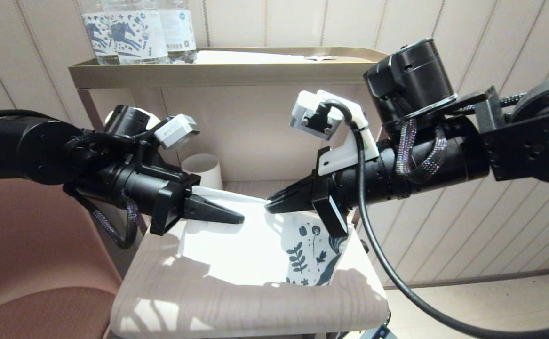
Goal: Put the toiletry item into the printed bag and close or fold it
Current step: Close the strorage bag and place it on the desk
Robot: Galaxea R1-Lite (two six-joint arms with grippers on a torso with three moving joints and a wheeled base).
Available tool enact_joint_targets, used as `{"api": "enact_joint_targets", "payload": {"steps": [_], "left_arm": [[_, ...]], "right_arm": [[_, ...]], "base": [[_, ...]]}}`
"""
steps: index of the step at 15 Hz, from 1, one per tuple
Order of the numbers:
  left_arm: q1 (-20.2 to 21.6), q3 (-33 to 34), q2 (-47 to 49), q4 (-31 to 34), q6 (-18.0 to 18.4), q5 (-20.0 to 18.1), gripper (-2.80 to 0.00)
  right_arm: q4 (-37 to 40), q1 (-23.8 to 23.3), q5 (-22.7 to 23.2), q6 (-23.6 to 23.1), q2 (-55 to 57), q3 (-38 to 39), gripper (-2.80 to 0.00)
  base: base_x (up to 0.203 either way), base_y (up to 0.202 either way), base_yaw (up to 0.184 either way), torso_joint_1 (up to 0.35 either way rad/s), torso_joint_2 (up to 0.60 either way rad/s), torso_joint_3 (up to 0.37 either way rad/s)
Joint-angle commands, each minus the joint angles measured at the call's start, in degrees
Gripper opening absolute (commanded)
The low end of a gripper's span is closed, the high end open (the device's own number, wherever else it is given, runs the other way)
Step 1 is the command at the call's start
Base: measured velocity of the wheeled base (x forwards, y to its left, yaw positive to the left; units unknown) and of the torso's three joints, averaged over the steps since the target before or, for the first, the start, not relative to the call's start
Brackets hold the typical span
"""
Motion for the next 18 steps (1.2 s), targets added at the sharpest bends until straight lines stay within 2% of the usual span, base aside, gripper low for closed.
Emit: {"api": "enact_joint_targets", "payload": {"steps": [1,5,11,18], "left_arm": [[0.4,-0.3,-0.6,0.1,0.0,-0.5,-2.80],[0.7,-0.5,-1.3,0.1,-0.1,-1.1,-2.80],[1.9,-0.9,-2.1,0.2,-0.1,-1.3,-2.80],[2.6,-1.0,-2.6,0.2,-0.1,-1.8,-2.80]], "right_arm": [[0.2,-0.8,0.3,-0.1,-1.5,1.1,-2.80],[0.2,-1.1,0.8,0.0,-2.2,2.9,-2.80],[-4.0,-3.4,1.1,0.1,-4.4,7.8,-2.80],[-4.4,-6.6,1.4,0.2,-8.5,13.1,-2.80]], "base": [[0.000,0.000,0.000,0.000,0.00,0.000],[0.000,0.000,0.000,0.000,0.00,0.000],[0.000,0.000,0.000,0.000,0.00,0.000],[0.000,0.000,0.000,0.000,0.00,0.000]]}}
